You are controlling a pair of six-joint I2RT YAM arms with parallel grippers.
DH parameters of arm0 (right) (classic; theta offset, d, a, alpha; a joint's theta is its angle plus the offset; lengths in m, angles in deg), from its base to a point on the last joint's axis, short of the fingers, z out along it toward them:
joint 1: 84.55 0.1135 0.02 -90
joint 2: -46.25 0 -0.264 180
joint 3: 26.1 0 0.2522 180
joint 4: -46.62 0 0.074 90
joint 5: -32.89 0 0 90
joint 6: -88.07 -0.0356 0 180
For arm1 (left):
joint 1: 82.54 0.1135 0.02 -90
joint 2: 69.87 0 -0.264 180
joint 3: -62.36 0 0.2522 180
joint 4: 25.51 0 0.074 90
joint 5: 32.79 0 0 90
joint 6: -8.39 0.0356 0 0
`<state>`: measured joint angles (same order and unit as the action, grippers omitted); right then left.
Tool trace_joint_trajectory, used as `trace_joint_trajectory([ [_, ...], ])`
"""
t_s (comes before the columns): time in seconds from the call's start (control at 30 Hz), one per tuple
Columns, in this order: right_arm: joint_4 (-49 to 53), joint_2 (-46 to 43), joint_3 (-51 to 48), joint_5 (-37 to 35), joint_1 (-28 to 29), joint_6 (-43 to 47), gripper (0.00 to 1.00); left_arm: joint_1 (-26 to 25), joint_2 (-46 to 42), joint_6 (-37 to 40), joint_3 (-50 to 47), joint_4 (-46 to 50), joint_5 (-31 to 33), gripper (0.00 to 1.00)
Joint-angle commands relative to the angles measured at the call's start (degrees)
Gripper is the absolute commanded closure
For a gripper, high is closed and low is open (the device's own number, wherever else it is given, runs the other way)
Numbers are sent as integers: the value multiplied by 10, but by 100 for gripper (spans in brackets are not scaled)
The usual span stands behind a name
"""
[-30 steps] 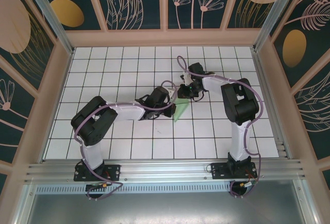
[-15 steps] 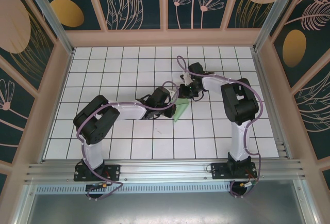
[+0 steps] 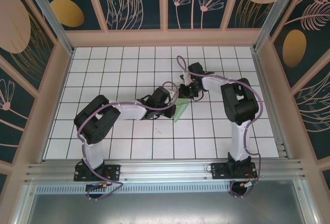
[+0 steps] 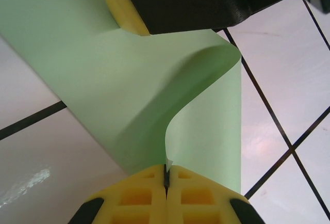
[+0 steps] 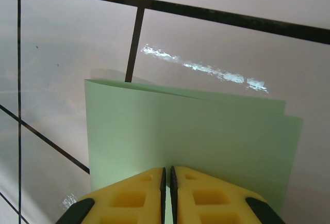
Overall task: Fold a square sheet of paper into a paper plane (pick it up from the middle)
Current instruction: Third fold the triangle at the center of the table.
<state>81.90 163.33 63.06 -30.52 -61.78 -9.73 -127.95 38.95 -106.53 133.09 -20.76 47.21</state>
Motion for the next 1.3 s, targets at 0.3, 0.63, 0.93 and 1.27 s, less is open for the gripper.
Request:
trace_joint_trajectory([
  [0.3, 20, 16, 5, -1, 9, -2, 84, 2, 6, -38, -37, -41, -2, 99],
  [0.63, 19, 16, 1, 0, 11, -3, 84, 2, 2, -26, -25, -55, -20, 96],
  [0.93, 16, 16, -4, 0, 12, -5, 84, 3, 9, -26, -29, -61, -25, 95],
  [1.27, 15, 14, -1, 4, 12, -8, 84, 2, 21, -24, -32, -37, -1, 96],
])
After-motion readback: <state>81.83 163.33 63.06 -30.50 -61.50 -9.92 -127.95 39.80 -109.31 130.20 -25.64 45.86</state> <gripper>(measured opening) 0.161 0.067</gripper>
